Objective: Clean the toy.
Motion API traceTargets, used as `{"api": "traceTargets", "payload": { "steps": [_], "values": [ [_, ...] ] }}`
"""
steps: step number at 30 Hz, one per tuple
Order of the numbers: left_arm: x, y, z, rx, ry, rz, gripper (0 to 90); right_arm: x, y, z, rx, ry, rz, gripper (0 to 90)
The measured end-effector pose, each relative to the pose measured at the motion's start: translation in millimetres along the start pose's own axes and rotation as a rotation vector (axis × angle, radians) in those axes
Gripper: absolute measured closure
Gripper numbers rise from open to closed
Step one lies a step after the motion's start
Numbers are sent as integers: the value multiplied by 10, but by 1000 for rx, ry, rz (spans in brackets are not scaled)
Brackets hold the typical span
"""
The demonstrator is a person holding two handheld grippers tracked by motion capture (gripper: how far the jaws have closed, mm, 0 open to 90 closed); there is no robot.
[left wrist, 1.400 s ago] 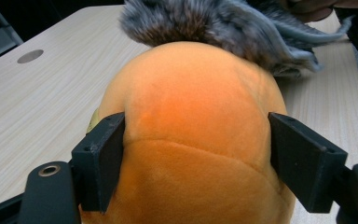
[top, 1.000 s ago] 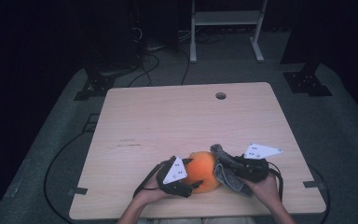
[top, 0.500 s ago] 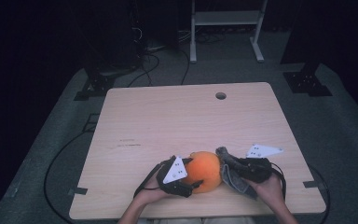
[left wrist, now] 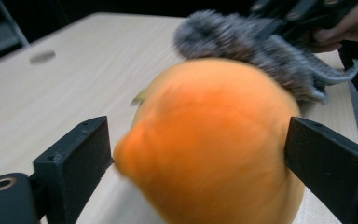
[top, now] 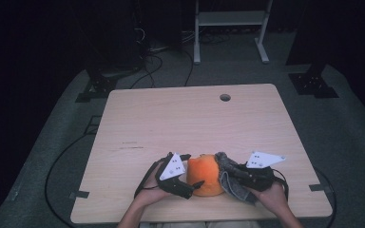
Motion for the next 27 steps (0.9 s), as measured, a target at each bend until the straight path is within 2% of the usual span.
{"api": "traceTargets", "payload": {
  "steps": [2, 3, 5, 8, 9, 10, 11, 13, 14, 16, 17, 18, 20, 24, 25, 27],
  "values": [
    [-21, -35, -55, -30, -17, 72, 33, 1, -28, 25, 4, 13, 25, 765],
    [-24, -49, -102, -60, -35, 122, 27, -3, -27, 26, 2, 11, 32, 765],
    [-6, -61, -126, -64, -68, 147, 61, -8, -23, 29, 2, 7, 34, 765],
    [19, -63, -121, -57, -58, 123, 207, -3, -17, 36, 6, 3, 28, 765],
    [41, -49, -111, -46, -42, 95, 207, -2, -6, 42, 12, -1, 26, 766],
    [56, -6, -91, -37, -19, 67, 278, -31, 43, 56, 14, -18, 44, 768],
    [68, 22, -83, -30, -8, 58, 291, -61, 81, 67, 20, -31, 68, 768],
    [100, 78, -83, -17, 19, 13, 304, -122, 165, 87, 43, -41, 101, 770],
    [100, 78, -83, -17, 19, 13, 306, -158, 205, 91, 58, -34, 113, 771],
    [149, 124, -114, -20, 36, -21, 306, -200, 245, 89, 67, -22, 125, 771],
    [196, 148, -145, -19, 53, -50, 306, -298, 315, 49, 73, -19, 165, 770],
    [196, 148, -145, -19, 53, -50, 304, -329, 332, 33, 77, -14, 174, 770],
    [246, 158, -164, -30, 60, -91, 298, -381, 362, -4, 80, -1, 191, 770],
    [232, 132, -149, -18, 33, -75, 269, -349, 348, 3, 82, 17, 172, 773],
    [220, 128, -151, -15, 28, -60, 195, -307, 327, 12, 79, 17, 160, 773],
    [179, 124, -165, -20, 24, -16, 169, -250, 278, 26, 68, 4, 139, 774]
  ]
}}
Point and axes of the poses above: each handheld gripper's, and its own axes: z roughly backward along the jaws, y roughly out of its top, x roughly to its right, the point moved 4 cm from there along -z, roughly forward along the jaws, and after that the axes turned 4 degrees about x, right-handed, at the moved point
